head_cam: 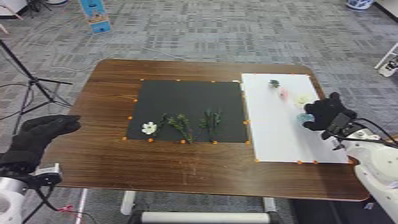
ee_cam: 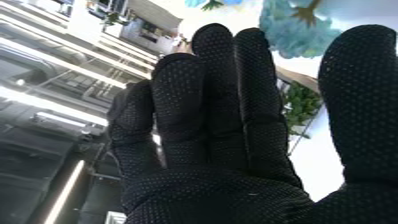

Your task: Arrange flowers

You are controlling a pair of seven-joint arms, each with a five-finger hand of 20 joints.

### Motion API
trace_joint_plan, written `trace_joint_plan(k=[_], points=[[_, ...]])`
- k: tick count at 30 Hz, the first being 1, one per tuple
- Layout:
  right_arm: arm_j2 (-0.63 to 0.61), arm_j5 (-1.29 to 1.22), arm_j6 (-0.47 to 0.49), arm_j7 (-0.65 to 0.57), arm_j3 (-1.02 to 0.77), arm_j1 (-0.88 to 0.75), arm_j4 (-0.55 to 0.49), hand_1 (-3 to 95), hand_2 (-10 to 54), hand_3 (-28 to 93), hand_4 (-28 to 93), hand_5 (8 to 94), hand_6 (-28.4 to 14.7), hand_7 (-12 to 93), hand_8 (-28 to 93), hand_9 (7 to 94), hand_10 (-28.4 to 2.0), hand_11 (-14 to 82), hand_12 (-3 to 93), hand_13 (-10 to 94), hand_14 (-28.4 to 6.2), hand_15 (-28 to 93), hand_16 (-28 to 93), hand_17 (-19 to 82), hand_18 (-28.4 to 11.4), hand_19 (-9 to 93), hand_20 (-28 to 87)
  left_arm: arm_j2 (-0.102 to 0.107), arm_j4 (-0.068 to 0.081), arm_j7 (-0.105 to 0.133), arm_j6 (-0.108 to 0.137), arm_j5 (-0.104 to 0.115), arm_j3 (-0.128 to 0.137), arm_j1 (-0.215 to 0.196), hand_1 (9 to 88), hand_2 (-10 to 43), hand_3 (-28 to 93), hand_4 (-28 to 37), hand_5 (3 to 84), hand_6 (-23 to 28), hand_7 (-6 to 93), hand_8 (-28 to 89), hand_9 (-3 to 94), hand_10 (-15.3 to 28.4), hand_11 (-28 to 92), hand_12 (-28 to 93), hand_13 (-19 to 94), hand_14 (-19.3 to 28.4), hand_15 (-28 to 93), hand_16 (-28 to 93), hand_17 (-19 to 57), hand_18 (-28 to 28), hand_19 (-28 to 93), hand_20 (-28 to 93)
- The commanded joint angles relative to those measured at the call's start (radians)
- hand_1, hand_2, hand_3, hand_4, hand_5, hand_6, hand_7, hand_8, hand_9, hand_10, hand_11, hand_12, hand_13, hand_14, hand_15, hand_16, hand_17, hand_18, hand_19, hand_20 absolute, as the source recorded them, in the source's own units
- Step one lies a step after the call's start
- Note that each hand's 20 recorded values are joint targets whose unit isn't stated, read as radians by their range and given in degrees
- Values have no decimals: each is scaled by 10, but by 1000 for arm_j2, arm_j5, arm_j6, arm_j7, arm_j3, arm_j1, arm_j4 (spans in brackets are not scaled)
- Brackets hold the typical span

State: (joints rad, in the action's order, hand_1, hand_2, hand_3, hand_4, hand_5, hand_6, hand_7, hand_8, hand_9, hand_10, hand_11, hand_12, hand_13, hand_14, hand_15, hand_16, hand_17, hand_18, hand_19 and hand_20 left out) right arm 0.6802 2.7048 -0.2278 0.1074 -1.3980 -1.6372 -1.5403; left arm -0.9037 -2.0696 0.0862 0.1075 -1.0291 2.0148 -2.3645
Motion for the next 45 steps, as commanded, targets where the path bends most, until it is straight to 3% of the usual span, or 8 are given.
trace_joint_plan(k=[1, 6, 9, 17, 33, 40, 43, 45], points=[[22, 43, 7, 42, 19, 24, 23, 374, -95, 668, -240, 576, -3, 352, -121, 656, -141, 384, 309, 582, -165, 690, 389, 259, -246, 750, 660, -5, -14, 7, -10, 0, 3, 4, 290, 43, 739, -205, 555, 27, 191, -67, 540, 126, 243, 185, 432, 155, 233, 41, 91, 118, 96, 239], [23, 58, -14, 29, 36, 32, 41, 403, -95, 652, -243, 599, 3, 351, -110, 672, -139, 380, 303, 586, -163, 691, 385, 263, -244, 750, 656, -7, -16, 9, -11, 2, 2, 6, 290, 42, 739, -207, 555, 27, 191, -67, 540, 126, 243, 186, 433, 155, 233, 41, 90, 118, 95, 239], [22, 52, -32, 30, 49, 41, 51, 464, -95, 594, -252, 626, 14, 355, 56, 699, -134, 369, 302, 596, -158, 688, 384, 270, -242, 753, 653, -9, -16, 13, -8, 4, 0, 5, 289, 42, 740, -207, 555, 27, 191, -67, 540, 126, 244, 187, 433, 156, 233, 41, 90, 118, 96, 239], [7, 21, -126, 31, 79, 49, 64, 536, -10, 492, -233, 729, 34, 367, 47, 788, -121, 355, 303, 626, -149, 678, 390, 289, -235, 757, 652, -9, -13, 16, -8, 9, 4, 2, 288, 42, 739, -208, 555, 26, 190, -66, 542, 127, 242, 187, 432, 156, 232, 42, 89, 118, 95, 238], [-59, -92, -194, -12, 102, 72, -31, 530, -9, 551, -233, 771, 16, 316, 105, 815, -119, 345, 295, 637, -144, 673, 404, 296, -231, 761, 656, -7, -13, 17, -4, 30, 7, -1, 286, 42, 738, -212, 556, 26, 190, -66, 543, 126, 241, 189, 431, 158, 231, 44, 88, 119, 96, 237], [-62, -110, -130, 11, 97, 57, -50, 507, -21, 585, -205, 780, 13, 306, 119, 820, -119, 333, 288, 633, -146, 668, 405, 293, -232, 758, 656, -3, -12, 14, -8, 31, 5, 2, 285, 42, 739, -212, 556, 27, 190, -66, 543, 127, 240, 189, 432, 158, 231, 44, 88, 119, 97, 237], [-53, -90, -47, 34, 58, 30, -71, 473, -53, 597, -171, 756, 13, 334, 109, 791, -125, 305, 278, 617, -153, 661, 406, 280, -234, 747, 658, -3, -12, 12, -9, 31, 9, 0, 285, 42, 739, -212, 556, 27, 189, -66, 543, 127, 239, 189, 431, 159, 231, 44, 88, 119, 97, 237], [-45, -67, 54, 18, 33, 17, -102, 388, -88, 643, -171, 715, 11, 315, 73, 751, -132, 284, 273, 595, -159, 653, 398, 263, -237, 731, 658, -2, -12, 11, -10, 33, 10, 1, 285, 42, 739, -212, 556, 27, 190, -65, 544, 127, 239, 189, 431, 159, 231, 44, 88, 119, 97, 237]])
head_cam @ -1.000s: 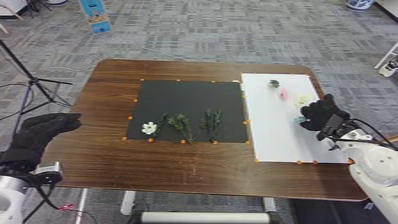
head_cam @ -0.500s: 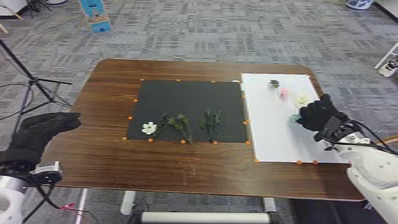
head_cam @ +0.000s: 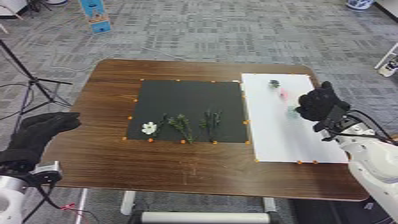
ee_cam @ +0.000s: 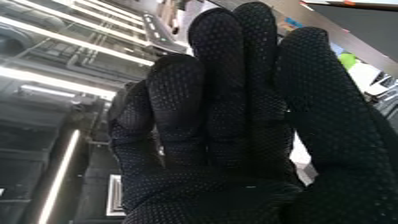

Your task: Arrange flowers

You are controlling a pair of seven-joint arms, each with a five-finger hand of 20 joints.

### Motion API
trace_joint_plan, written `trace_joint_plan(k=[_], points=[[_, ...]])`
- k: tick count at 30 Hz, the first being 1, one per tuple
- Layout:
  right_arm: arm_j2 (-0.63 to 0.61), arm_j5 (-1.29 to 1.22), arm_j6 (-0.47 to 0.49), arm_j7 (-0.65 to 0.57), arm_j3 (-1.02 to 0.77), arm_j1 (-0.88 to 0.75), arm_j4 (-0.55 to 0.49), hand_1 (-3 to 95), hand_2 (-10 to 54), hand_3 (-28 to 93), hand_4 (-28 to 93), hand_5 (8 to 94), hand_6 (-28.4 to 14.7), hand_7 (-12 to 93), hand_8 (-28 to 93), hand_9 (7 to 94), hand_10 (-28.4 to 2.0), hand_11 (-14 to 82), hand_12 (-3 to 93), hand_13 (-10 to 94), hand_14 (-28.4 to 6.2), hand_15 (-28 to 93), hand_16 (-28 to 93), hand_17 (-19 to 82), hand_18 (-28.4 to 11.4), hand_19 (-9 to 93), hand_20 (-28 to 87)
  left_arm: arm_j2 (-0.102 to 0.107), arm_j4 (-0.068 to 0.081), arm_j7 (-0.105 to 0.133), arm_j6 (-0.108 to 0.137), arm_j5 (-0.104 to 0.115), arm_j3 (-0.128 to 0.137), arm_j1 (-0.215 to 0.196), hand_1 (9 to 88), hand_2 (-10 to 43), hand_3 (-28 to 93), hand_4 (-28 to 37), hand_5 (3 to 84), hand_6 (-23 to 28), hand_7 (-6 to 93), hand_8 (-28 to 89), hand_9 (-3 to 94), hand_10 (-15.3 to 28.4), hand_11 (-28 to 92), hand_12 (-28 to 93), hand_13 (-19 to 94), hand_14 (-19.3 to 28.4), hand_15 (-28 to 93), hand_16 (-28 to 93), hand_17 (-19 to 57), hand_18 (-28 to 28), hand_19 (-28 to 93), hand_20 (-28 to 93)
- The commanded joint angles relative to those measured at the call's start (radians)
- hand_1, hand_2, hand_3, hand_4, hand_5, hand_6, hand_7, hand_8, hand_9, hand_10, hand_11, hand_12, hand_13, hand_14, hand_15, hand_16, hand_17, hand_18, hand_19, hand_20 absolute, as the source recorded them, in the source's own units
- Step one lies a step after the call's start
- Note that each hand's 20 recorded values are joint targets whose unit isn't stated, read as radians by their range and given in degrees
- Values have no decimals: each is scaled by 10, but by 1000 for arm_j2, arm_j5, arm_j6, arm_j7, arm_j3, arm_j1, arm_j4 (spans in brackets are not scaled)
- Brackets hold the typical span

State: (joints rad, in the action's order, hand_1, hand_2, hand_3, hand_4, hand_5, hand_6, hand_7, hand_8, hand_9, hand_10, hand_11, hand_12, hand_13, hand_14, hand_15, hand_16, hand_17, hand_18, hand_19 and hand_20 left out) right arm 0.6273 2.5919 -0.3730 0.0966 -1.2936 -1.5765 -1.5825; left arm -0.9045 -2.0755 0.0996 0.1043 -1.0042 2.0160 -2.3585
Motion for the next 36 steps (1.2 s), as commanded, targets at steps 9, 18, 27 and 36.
trace_joint_plan(k=[9, 18, 27, 36], points=[[28, 80, 324, 21, -50, 0, -53, 209, -95, 691, -175, 630, -16, 237, -101, 665, -154, 246, 264, 557, -187, 632, 373, 226, -253, 701, 658, 9, -2, -7, -14, 6, 4, 7, 283, 41, 741, -212, 557, 27, 189, -65, 544, 126, 239, 190, 431, 159, 231, 44, 88, 120, 98, 237], [14, 81, 281, -54, 2, 45, -43, 180, -95, 675, -174, 645, -29, 214, -89, 666, -163, 239, 263, 557, -196, 633, 372, 225, -262, 702, 662, 8, -3, -4, -13, 7, 4, 7, 284, 41, 740, -212, 558, 26, 188, -66, 544, 126, 238, 191, 432, 159, 230, 44, 88, 120, 98, 237], [35, 118, 279, -89, 65, 101, -2, 221, -95, 677, -170, 665, -27, 214, -84, 682, -163, 242, 264, 569, -192, 637, 371, 237, -262, 713, 661, -1, -6, 7, -7, 6, 3, 6, 283, 41, 740, -213, 559, 27, 188, -66, 545, 126, 238, 190, 433, 158, 230, 45, 88, 120, 98, 236], [97, 174, 321, -58, 83, 150, 70, 244, -95, 678, -172, 682, -20, 224, -91, 699, -162, 244, 266, 579, -187, 638, 374, 247, -261, 724, 656, -9, -10, 12, -10, 5, 4, 11, 284, 41, 739, -213, 560, 28, 188, -65, 545, 126, 238, 191, 433, 159, 229, 45, 87, 120, 97, 236]])
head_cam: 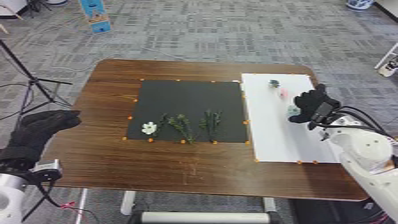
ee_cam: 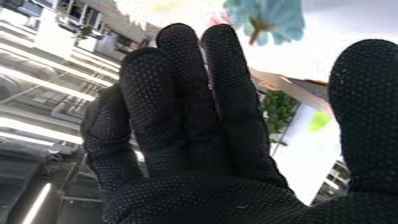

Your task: Arrange flowers

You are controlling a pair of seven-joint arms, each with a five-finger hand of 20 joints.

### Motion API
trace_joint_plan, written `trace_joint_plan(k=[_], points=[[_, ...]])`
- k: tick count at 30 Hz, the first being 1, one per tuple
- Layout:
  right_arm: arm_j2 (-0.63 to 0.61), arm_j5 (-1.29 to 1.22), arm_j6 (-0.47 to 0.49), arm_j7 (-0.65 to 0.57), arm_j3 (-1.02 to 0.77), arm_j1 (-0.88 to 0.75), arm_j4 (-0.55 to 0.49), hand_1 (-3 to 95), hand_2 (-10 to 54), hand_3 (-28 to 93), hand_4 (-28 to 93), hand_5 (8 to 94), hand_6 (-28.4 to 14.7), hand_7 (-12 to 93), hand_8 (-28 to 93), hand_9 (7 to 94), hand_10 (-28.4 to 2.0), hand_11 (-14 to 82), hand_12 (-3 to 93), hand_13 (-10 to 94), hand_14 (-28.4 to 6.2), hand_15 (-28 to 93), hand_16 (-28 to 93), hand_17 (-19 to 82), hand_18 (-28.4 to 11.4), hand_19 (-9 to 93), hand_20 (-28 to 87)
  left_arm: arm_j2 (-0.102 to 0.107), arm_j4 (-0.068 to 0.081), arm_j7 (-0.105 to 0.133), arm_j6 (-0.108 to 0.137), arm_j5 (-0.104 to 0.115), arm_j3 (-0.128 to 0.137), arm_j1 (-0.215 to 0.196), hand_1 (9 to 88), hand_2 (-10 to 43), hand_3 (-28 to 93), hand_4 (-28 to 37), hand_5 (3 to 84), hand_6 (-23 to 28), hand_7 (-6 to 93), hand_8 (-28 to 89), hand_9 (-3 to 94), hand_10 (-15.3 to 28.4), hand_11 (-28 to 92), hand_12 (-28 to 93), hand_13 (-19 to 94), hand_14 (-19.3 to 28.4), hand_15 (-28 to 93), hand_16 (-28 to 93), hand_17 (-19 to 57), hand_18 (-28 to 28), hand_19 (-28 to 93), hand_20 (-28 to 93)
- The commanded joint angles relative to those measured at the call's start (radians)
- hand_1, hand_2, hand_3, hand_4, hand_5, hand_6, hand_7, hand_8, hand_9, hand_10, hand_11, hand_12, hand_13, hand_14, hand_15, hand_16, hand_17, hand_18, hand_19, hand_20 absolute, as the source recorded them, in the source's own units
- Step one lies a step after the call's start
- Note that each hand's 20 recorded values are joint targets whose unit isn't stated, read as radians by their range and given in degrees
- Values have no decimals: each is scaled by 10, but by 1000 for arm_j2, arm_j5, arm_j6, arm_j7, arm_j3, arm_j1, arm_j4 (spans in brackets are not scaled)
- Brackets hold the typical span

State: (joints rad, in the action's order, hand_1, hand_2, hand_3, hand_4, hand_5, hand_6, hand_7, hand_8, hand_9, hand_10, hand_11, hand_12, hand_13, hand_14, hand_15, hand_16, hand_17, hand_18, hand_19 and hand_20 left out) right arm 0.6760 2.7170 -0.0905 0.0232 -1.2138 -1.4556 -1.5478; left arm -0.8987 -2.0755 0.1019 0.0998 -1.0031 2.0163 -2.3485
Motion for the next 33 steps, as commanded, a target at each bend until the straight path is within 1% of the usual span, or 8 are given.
trace_joint_plan(k=[1, 5, 9, 14, 18, 21, 25, 33], points=[[52, 52, 35, 18, 5, 29, 41, 245, -95, 677, -172, 682, -20, 224, -92, 699, -162, 244, 266, 579, -187, 638, 374, 247, -261, 725, 655, -16, -11, 10, -4, 3, 4, 0, 284, 41, 739, -212, 559, 28, 188, -65, 544, 126, 238, 191, 433, 159, 229, 45, 87, 120, 97, 236], [74, 77, 48, 23, 11, 37, 65, 248, -95, 676, -170, 684, -18, 226, -92, 702, -162, 244, 267, 580, -187, 637, 375, 248, -260, 725, 654, -22, -12, 11, -4, 4, 7, -6, 284, 41, 739, -213, 559, 28, 188, -65, 544, 126, 238, 191, 432, 159, 229, 45, 87, 120, 97, 236], [80, 91, 48, 13, 24, 38, 80, 263, -95, 676, -171, 690, -17, 228, -94, 710, -161, 246, 267, 584, -184, 637, 373, 251, -258, 727, 652, -21, -10, 10, -5, 4, 4, -1, 283, 41, 740, -212, 560, 29, 187, -65, 544, 127, 238, 191, 431, 159, 230, 46, 87, 120, 98, 236], [79, 95, 37, 8, 40, 44, 83, 336, -79, 668, -187, 723, 4, 254, -103, 755, -149, 262, 265, 605, -174, 641, 373, 267, -253, 737, 648, -18, -7, 10, -1, 6, -2, 3, 283, 42, 739, -212, 560, 29, 187, -65, 543, 125, 238, 191, 430, 160, 232, 47, 86, 121, 98, 236], [73, 88, 15, 9, 45, 42, 79, 420, -55, 628, -224, 758, 7, 265, 45, 795, -140, 280, 269, 620, -164, 645, 378, 280, -248, 749, 643, -18, -6, 9, -4, 4, -3, 6, 284, 42, 738, -211, 559, 29, 187, -65, 543, 126, 239, 190, 431, 159, 234, 47, 85, 121, 98, 236], [62, 69, -13, 17, 53, 50, 74, 481, -33, 600, -218, 779, 8, 278, 81, 810, -132, 294, 275, 633, -160, 650, 383, 287, -247, 755, 644, -20, -8, 9, 2, 8, -3, 1, 284, 42, 738, -212, 559, 30, 186, -65, 543, 126, 239, 191, 429, 160, 235, 47, 84, 121, 100, 236], [34, 19, -41, 10, 56, 60, 37, 509, -23, 589, -215, 783, 7, 288, 107, 816, -127, 317, 284, 640, -157, 658, 389, 292, -245, 759, 647, -18, -6, 5, 0, 9, -6, 2, 284, 42, 738, -212, 559, 30, 185, -65, 542, 126, 239, 191, 430, 160, 237, 48, 83, 121, 101, 237], [-65, -138, -73, -32, 89, 94, -89, 511, -10, 595, -218, 778, 5, 291, 141, 813, -126, 334, 291, 639, -156, 663, 396, 293, -244, 763, 650, -11, -7, -1, 0, 15, 7, -10, 284, 43, 737, -213, 560, 30, 184, -65, 543, 127, 239, 191, 429, 160, 238, 47, 83, 122, 101, 236]])
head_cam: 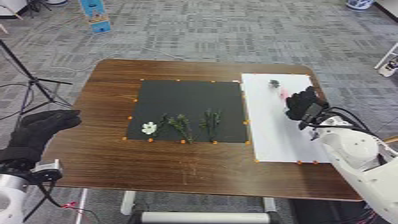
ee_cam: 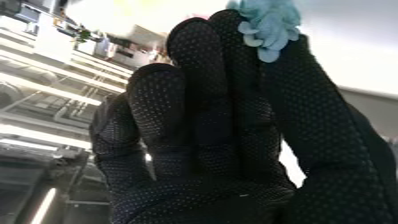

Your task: Arrange flowers

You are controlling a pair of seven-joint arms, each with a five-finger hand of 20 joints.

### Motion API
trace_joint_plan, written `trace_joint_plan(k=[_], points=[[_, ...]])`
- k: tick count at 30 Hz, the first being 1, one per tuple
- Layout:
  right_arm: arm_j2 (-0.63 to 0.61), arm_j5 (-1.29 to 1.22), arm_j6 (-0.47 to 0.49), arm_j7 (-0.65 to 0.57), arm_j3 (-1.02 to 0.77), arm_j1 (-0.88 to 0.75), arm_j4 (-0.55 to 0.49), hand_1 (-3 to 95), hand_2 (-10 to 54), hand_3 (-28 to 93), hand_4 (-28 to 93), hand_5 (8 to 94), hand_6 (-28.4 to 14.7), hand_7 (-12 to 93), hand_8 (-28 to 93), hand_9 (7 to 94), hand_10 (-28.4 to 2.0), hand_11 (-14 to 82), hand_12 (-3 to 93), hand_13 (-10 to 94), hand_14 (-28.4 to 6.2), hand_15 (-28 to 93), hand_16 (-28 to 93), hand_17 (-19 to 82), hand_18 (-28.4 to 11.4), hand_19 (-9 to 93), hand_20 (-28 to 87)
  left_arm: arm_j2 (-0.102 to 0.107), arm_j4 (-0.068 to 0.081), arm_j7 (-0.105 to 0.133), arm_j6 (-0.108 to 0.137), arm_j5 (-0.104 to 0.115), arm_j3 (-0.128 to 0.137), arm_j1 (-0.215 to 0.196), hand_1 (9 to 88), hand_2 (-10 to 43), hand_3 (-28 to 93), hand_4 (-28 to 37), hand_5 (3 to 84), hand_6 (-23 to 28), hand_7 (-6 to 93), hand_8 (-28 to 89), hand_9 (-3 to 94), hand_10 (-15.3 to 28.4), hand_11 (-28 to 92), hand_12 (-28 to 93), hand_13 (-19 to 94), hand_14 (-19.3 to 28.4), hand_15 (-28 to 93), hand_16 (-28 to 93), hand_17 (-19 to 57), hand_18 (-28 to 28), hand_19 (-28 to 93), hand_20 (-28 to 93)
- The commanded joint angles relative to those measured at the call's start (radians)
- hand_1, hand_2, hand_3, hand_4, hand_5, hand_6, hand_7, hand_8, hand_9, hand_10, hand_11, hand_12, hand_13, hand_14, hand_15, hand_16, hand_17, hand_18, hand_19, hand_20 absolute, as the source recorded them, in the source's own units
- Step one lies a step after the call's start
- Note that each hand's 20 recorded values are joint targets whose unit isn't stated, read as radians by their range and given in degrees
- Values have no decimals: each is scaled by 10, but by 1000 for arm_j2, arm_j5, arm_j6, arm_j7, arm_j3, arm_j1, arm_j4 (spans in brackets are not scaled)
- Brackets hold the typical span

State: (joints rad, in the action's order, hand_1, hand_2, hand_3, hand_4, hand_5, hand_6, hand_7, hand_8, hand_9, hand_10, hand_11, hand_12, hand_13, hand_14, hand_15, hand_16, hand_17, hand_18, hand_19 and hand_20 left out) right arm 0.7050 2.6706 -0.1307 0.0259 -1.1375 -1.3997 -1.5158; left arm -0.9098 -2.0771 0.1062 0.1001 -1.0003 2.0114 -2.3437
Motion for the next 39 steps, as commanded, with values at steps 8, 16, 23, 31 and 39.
trace_joint_plan(k=[8, 16, 23, 31, 39], points=[[-135, -171, 7, -55, -4, 8, -251, 511, -3, 596, -217, 776, 5, 290, 149, 811, -127, 338, 292, 636, -156, 665, 400, 293, -244, 763, 651, 5, 2, -12, 0, 31, 10, -14, 283, 44, 737, -214, 561, 31, 184, -66, 542, 128, 239, 190, 427, 161, 241, 47, 83, 122, 102, 236], [-98, -75, 110, 2, -39, -27, -198, 299, -93, 692, -169, 757, 2, 280, -92, 784, -140, 311, 283, 606, -171, 659, 401, 268, -251, 746, 660, 9, 4, -14, -10, 32, 8, -9, 283, 43, 738, -214, 559, 30, 184, -66, 542, 127, 238, 190, 426, 161, 241, 45, 81, 122, 104, 236], [-48, -23, 122, 52, -69, -30, -119, 211, -95, 682, -159, 733, -14, 251, -90, 753, -152, 300, 280, 587, -182, 657, 403, 253, -260, 738, 666, 13, 4, -12, -10, 34, 4, -2, 282, 43, 738, -214, 557, 29, 185, -65, 541, 126, 239, 191, 426, 160, 242, 46, 81, 123, 105, 235], [5, 68, 125, 83, -44, 8, -37, 158, -95, 669, -153, 725, -22, 239, -80, 741, -162, 293, 282, 579, -190, 657, 405, 247, -265, 734, 673, 4, -2, -1, -8, 31, 5, -3, 281, 42, 736, -212, 557, 30, 183, -66, 540, 125, 239, 191, 426, 160, 241, 46, 80, 124, 104, 234], [33, 136, 121, 61, -14, 16, 11, 192, -95, 669, -154, 735, -23, 237, -77, 749, -161, 297, 281, 585, -188, 661, 401, 252, -267, 735, 674, -5, -4, 8, -6, 30, 1, -4, 282, 42, 735, -212, 558, 30, 182, -66, 540, 127, 239, 191, 426, 159, 240, 47, 79, 124, 105, 235]])
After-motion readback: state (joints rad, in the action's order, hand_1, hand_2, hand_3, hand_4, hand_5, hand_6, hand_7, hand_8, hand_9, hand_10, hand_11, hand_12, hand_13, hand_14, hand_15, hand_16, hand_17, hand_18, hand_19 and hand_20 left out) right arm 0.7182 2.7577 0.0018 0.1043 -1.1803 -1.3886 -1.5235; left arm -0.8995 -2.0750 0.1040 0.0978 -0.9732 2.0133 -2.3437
